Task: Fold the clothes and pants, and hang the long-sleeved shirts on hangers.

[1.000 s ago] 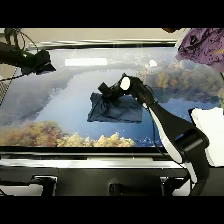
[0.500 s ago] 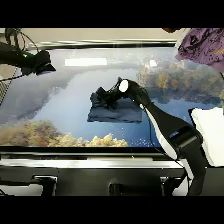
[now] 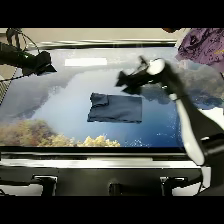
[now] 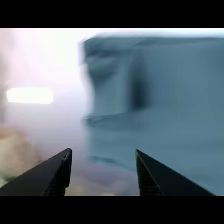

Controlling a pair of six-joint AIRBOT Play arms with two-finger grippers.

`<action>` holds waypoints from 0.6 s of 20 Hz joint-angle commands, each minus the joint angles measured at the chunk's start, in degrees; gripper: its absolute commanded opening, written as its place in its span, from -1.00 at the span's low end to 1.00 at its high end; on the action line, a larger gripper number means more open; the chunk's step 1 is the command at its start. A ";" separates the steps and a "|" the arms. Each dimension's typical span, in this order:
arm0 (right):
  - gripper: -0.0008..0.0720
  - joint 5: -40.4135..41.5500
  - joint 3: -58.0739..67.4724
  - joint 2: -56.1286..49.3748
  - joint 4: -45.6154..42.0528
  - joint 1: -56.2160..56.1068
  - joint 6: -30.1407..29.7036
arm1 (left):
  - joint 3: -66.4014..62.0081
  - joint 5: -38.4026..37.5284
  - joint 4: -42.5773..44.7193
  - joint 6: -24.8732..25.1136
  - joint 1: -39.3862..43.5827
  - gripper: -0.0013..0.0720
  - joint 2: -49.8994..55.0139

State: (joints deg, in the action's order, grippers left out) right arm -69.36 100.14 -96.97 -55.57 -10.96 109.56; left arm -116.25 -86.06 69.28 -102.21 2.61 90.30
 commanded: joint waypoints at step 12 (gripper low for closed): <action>0.32 -3.04 -24.72 -4.61 14.03 22.67 -26.56 | 0.04 -0.07 0.02 0.20 -0.04 -0.92 0.04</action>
State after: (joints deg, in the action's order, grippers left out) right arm -74.56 78.81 -98.87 -45.10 12.27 86.80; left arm -116.22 -86.17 69.25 -102.04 2.61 90.30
